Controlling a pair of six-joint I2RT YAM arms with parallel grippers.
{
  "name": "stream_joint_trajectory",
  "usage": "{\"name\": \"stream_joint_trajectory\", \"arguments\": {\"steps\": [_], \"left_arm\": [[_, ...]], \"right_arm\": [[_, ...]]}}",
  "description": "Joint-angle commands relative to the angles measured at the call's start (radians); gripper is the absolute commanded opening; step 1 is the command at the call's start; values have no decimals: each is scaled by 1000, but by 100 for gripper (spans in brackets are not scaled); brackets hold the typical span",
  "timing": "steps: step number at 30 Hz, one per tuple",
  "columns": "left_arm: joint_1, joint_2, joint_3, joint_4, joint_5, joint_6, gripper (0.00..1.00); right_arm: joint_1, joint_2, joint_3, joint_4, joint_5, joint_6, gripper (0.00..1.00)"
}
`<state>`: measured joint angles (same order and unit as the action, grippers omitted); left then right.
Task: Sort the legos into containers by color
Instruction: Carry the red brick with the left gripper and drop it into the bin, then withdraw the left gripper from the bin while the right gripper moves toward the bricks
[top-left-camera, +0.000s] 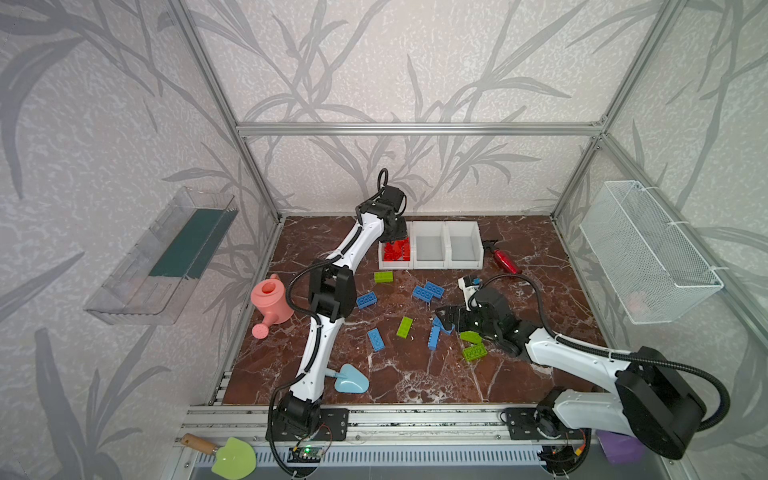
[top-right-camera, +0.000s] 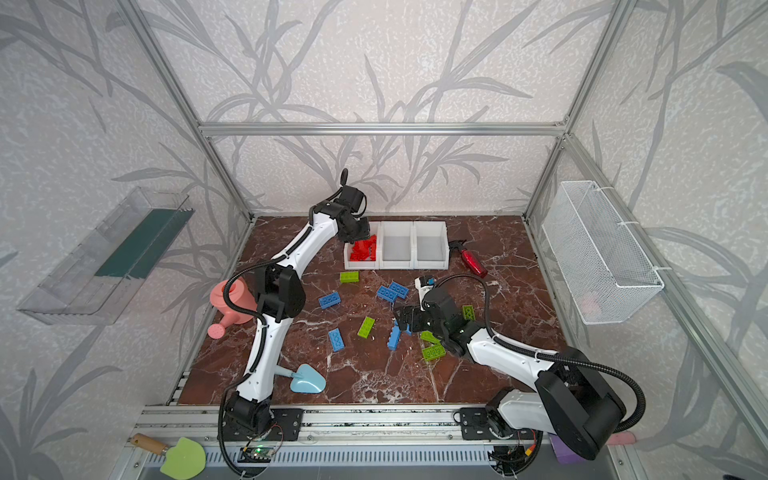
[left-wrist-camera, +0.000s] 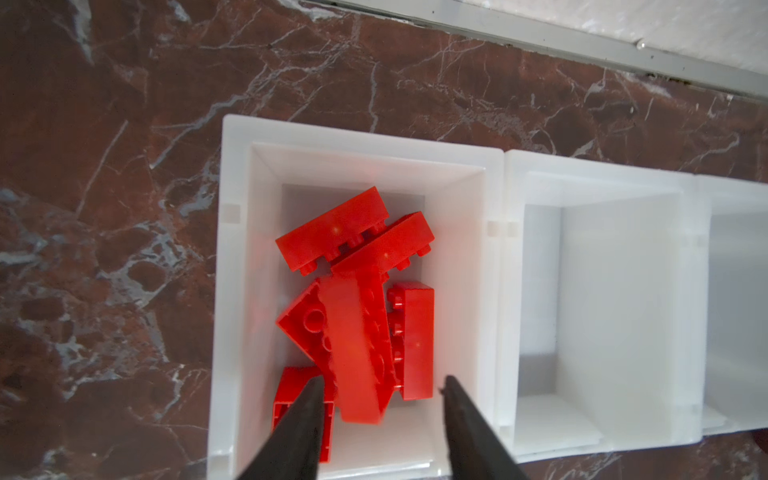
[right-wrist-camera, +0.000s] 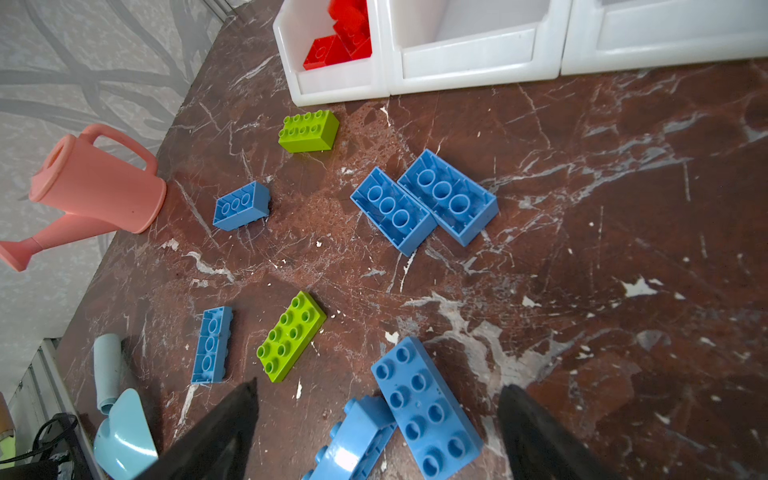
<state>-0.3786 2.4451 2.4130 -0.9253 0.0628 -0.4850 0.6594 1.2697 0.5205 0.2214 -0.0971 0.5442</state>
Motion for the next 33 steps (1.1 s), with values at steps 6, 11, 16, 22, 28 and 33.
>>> {"name": "stream_joint_trajectory", "arguments": {"steps": [6, 11, 16, 22, 28, 33], "left_arm": [[-2, -82, 21, -27, 44, 7, 68], [-14, -257, -130, 15, 59, 23, 69], [-32, -517, -392, 100, 52, 27, 69], [-36, -822, -707, 174, 36, 1, 69], [-37, -1136, -1010, 202, -14, 5, 81], [-37, -1376, -1227, 204, -62, 28, 94]], "right_arm": [[2, 29, 30, -36, 21, -47, 91], [-1, 79, 107, -138, 55, -83, 91], [-11, 136, 215, -276, 112, -77, 91], [-8, 243, 324, -353, 193, 171, 94], [58, 398, 542, -559, 358, 344, 98], [89, 493, 661, -607, 408, 448, 100]]}}
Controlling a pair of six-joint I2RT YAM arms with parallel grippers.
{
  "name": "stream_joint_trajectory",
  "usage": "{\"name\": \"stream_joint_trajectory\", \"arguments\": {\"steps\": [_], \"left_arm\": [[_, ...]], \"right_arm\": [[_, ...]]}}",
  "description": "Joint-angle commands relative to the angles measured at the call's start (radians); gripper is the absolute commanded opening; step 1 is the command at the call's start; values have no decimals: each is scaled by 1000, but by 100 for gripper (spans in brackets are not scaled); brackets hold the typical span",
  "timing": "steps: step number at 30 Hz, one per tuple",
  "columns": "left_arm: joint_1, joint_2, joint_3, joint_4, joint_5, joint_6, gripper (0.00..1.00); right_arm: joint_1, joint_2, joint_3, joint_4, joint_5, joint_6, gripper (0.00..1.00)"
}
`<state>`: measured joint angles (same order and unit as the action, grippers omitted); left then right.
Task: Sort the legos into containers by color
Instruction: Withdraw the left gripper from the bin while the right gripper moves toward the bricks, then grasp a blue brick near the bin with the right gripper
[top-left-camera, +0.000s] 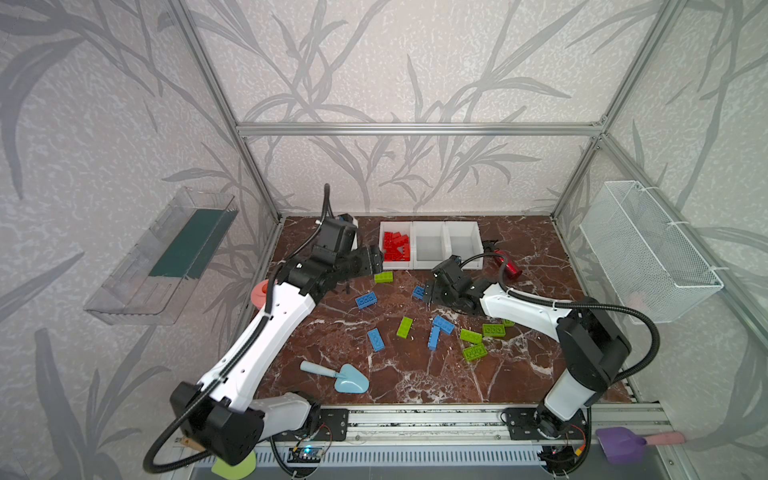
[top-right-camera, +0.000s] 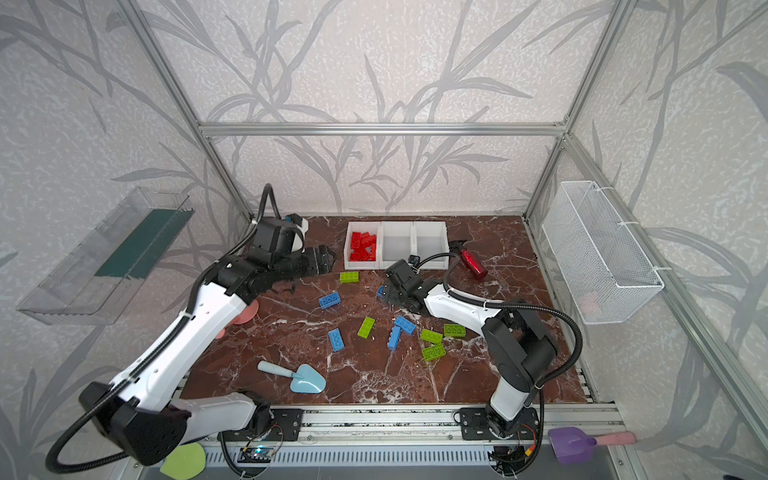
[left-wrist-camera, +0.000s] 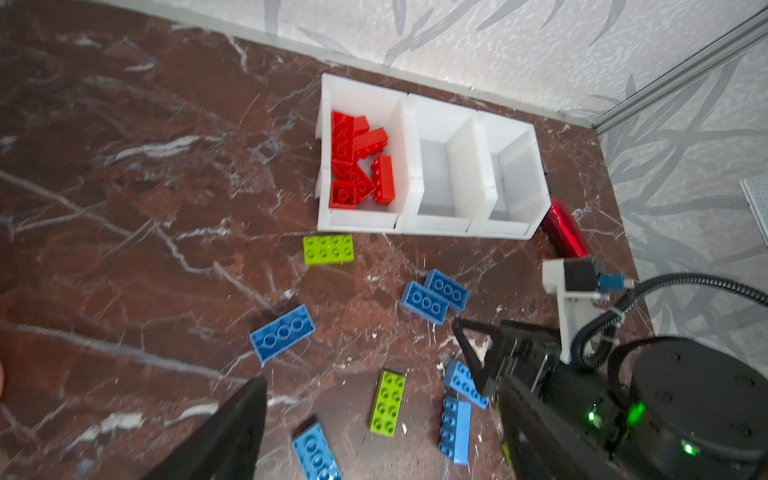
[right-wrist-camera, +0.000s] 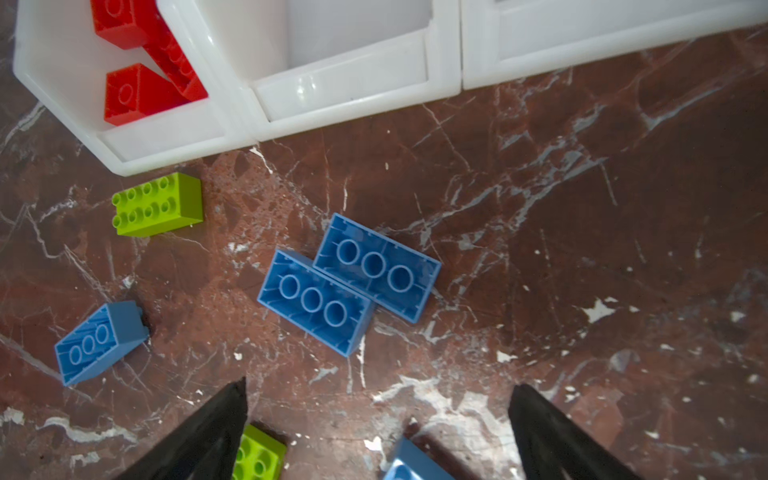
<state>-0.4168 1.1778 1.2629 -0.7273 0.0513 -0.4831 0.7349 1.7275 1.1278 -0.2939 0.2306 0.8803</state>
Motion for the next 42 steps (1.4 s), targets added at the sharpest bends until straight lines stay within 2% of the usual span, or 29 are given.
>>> {"name": "stream_joint_trajectory", "arguments": {"steps": [1, 8, 13, 17, 26, 33, 42], "left_arm": [[0, -148, -114, 4, -59, 27, 94], [1, -378, -307, -49, -78, 52, 97], [0, -463, -377, -33, -90, 60, 97], [-6, -496, -406, -17, -91, 59, 97], [-93, -529, -397, -46, -192, 89, 97], [-122, -551, -401, -50, -203, 92, 96], [-129, -562, -404, -50, -205, 91, 96]], "right_arm": [[15, 49, 74, -107, 89, 130, 100], [20, 185, 291, -349, 172, 275, 99], [21, 284, 425, -471, 190, 337, 99], [20, 326, 465, -495, 203, 383, 99], [5, 431, 578, -547, 217, 393, 99], [-10, 473, 574, -547, 213, 407, 100], [-20, 493, 565, -504, 209, 353, 85]]}}
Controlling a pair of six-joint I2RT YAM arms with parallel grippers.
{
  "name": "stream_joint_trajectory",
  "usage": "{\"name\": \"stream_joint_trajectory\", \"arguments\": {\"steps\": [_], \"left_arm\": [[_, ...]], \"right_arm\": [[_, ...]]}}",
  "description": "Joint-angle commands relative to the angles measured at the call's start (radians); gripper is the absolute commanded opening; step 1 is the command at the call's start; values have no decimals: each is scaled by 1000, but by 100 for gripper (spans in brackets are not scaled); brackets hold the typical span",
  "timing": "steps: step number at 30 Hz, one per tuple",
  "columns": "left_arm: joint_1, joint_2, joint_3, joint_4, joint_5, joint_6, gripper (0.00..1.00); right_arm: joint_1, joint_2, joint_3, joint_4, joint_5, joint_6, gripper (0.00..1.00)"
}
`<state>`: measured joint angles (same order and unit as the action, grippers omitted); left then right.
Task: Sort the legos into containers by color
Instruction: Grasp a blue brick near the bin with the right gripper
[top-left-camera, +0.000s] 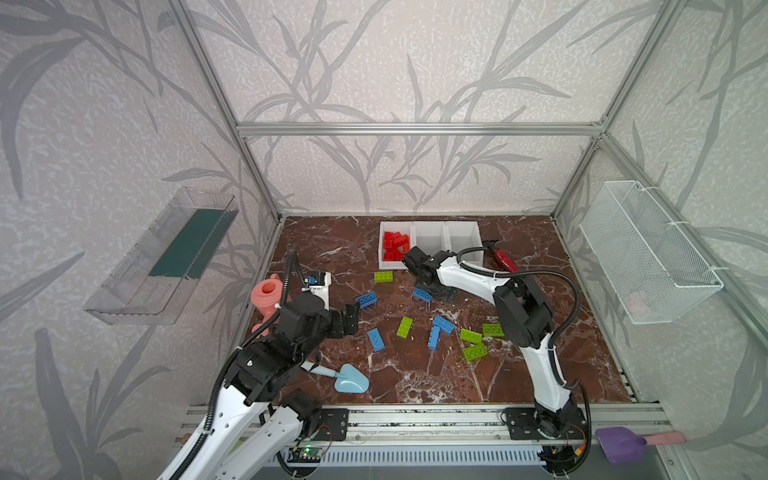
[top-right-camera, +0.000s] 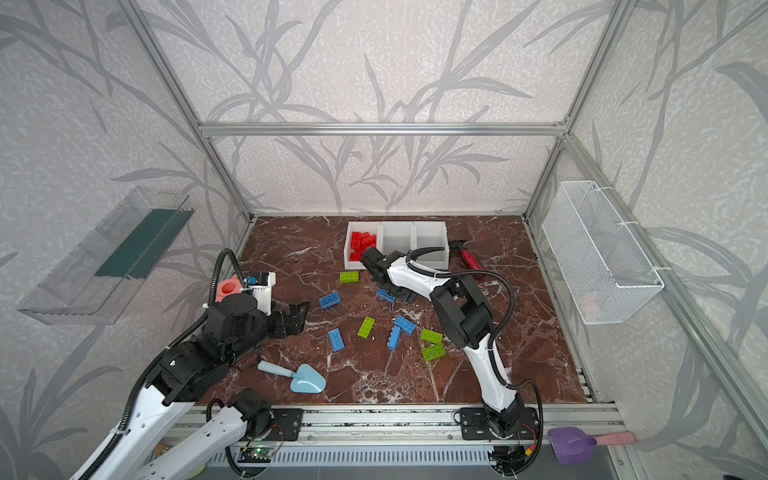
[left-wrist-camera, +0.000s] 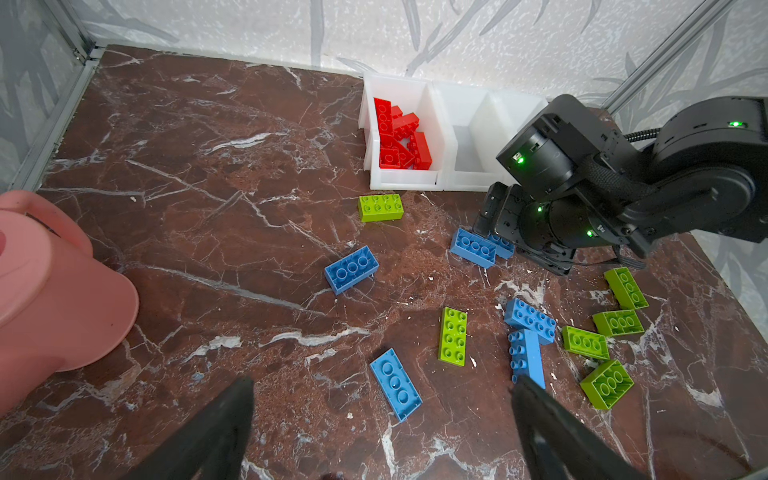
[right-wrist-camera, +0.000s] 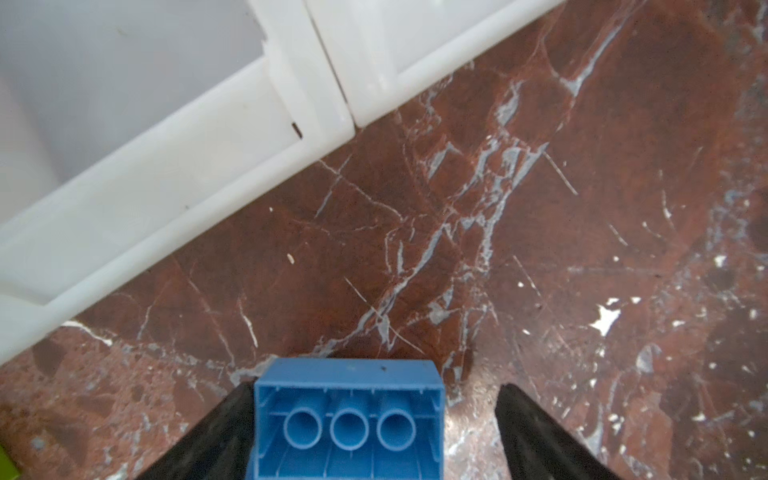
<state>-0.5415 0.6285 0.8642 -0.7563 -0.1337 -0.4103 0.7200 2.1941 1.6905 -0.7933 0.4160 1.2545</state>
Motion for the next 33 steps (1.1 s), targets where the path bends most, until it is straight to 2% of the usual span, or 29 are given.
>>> {"name": "stream_joint_trajectory", "arguments": {"steps": [1, 12, 14, 19, 24, 28, 33], "left_arm": [[-5, -13, -5, -21, -21, 18, 96], [-5, -25, -5, -26, -29, 18, 96], [-5, -27, -5, -26, -34, 18, 96], [-5, -31, -6, -28, -41, 19, 96], [-6, -27, -10, -28, -50, 19, 96], [-5, -19, -9, -32, -64, 19, 96], [-5, -4, -7, -35, -81, 21, 96]], "right_arm": [[-4, 28, 4, 0, 23, -28, 83], [-5, 61, 17, 18, -17, -58, 83], [-5, 59, 17, 15, -19, -66, 80], [-5, 45, 18, 17, -28, -109, 62], [-4, 14, 16, 17, -19, -156, 60], [-5, -48, 2, 49, -19, -263, 60], [-6, -142, -9, 128, -13, -462, 60]]}}
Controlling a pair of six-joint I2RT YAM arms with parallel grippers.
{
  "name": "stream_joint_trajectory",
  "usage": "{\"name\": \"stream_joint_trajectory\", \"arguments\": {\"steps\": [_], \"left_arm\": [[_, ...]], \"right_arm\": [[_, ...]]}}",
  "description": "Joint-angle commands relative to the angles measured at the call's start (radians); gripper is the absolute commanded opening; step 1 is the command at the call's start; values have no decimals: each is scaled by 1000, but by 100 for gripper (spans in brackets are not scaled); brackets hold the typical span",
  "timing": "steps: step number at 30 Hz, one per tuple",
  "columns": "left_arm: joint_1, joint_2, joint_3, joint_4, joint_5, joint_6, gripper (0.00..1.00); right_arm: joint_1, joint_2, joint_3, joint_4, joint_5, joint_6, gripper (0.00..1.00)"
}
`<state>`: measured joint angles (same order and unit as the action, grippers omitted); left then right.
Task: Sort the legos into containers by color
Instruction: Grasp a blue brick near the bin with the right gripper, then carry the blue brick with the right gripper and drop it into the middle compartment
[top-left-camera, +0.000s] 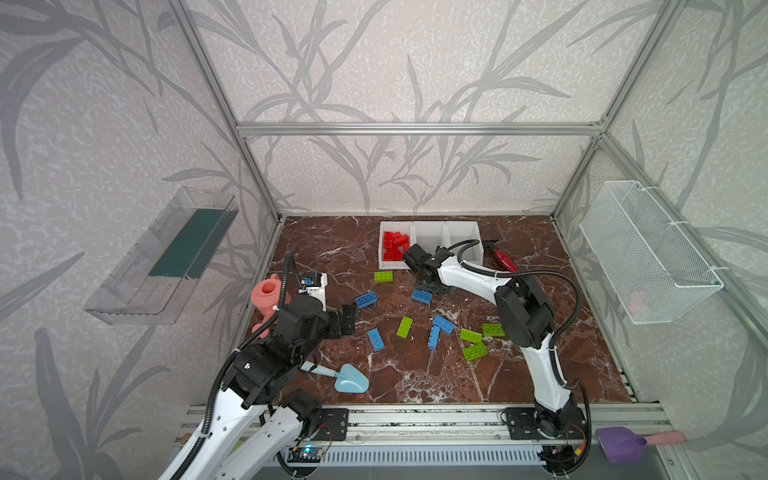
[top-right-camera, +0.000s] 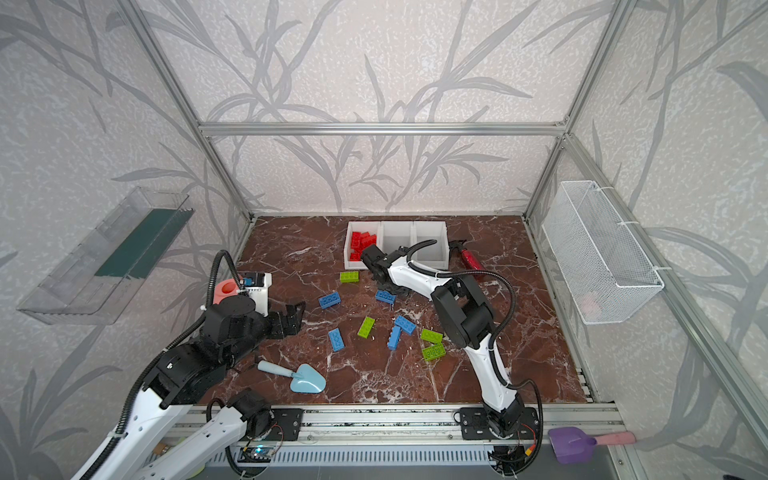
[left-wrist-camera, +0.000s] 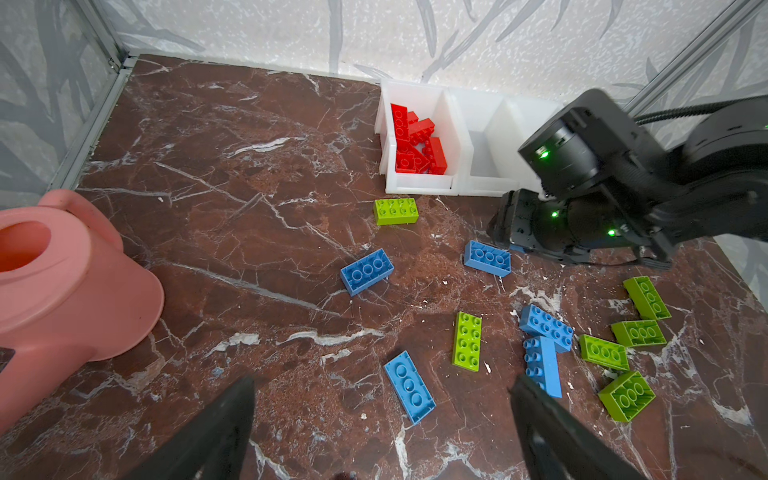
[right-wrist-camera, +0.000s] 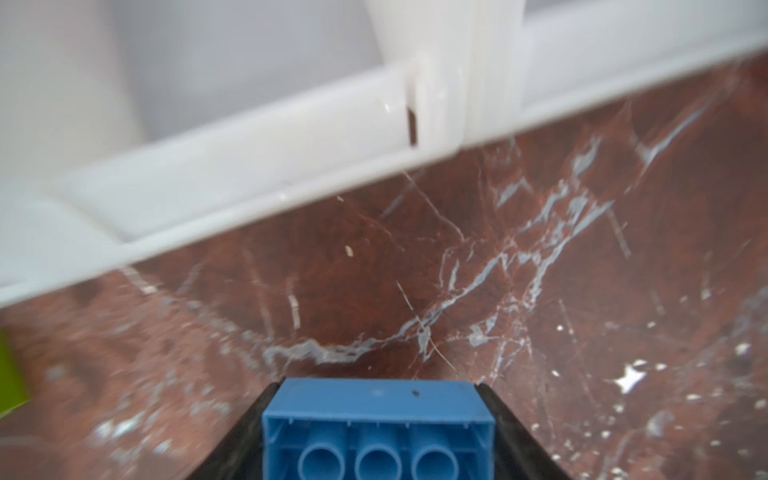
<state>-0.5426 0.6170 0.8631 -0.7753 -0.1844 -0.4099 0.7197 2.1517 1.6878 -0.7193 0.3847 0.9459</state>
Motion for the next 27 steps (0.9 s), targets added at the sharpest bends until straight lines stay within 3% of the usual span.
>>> {"name": "stream_joint_trajectory", "arguments": {"steps": [1, 7, 15, 23, 27], "left_arm": [[-4, 12, -6, -19, -34, 21, 96], [-3, 35, -7, -22, -46, 20, 96], [-3, 73, -5, -28, -57, 20, 96], [-2, 108, -4, -35, -75, 20, 96], [-2, 131, -3, -41, -82, 22, 96]], "right_arm": [[-5, -114, -1, 64, 11, -194, 60], [-32, -130, 95, 72, -88, -415, 60], [-89, 74, 493, -118, -110, -566, 60], [-148, 360, 973, -272, -140, -613, 60], [-174, 440, 1073, -274, -156, -619, 60]]}}
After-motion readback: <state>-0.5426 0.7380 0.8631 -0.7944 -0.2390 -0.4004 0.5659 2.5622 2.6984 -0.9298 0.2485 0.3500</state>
